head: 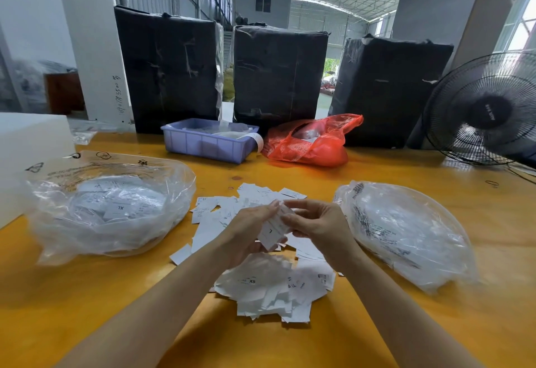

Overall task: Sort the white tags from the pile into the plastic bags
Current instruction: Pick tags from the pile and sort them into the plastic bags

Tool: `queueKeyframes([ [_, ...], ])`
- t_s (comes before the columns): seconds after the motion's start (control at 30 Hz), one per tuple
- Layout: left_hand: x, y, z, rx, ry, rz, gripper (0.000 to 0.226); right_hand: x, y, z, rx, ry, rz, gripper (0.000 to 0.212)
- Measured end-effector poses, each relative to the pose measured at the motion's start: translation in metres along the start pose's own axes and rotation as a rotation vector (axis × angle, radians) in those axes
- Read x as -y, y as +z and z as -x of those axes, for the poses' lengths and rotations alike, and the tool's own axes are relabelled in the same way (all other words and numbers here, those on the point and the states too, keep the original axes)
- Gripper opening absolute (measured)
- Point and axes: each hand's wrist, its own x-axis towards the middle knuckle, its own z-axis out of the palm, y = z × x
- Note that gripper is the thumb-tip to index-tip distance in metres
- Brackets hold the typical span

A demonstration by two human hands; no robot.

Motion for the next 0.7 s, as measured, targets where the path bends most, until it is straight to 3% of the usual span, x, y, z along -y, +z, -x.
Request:
queueKeyframes([
  [0.1, -0.001, -0.002, -0.002, -0.032, 0.005, -0.006, 0.034, 0.000, -0.004, -0.001, -0.119, -0.001, -0.021, 0.023],
  [0.23, 0.000, -0.010, -0.006, -0.082, 0.041, -0.032, 0.002, -0.001, -0.006, -0.003, -0.175, 0.009, -0.036, 0.006],
  [0.4, -0.011, -0.021, -0.003, -0.138, 0.085, -0.134, 0.004, 0.002, -0.010, -0.005, -0.231, -0.098, 0.020, 0.009],
  [0.47, -0.022, -0.035, -0.003, -0.280, 0.162, -0.171, 0.004, 0.008, -0.025, -0.008, -0.338, -0.199, 0.113, 0.009],
  [0.57, -0.042, -0.073, 0.000, -0.661, 0.319, -0.304, 0.016, 0.015, -0.070, -0.012, -0.586, -0.303, 0.495, 0.011],
  [0.63, -0.050, -0.105, 0.007, -0.912, 0.357, -0.529, 0.019, 0.014, -0.108, -0.013, -0.668, -0.190, 0.782, 0.015],
  [0.7, -0.051, -0.135, 0.011, -1.050, 0.332, -0.711, 0.020, 0.009, -0.137, -0.009, -0.601, 0.058, 1.018, 0.020],
])
